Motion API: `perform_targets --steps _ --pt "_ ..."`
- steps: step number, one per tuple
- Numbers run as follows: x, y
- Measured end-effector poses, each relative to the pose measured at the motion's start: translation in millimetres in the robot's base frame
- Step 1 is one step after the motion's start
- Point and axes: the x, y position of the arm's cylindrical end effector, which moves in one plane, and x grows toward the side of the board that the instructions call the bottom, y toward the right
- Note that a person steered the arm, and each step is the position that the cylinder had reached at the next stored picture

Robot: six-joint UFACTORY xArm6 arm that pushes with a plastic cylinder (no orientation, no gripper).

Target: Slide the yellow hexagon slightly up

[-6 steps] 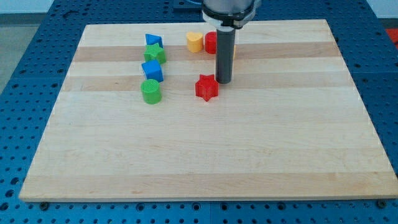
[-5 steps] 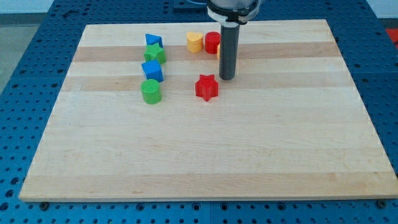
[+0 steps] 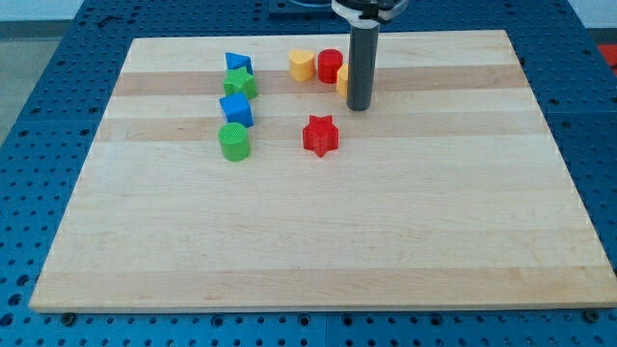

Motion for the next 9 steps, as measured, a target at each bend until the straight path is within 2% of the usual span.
perform_targets --steps 4,8,9 --pt "-32.5 5.7" --pt "-28.6 29.6" --pt "-13.3 2.7"
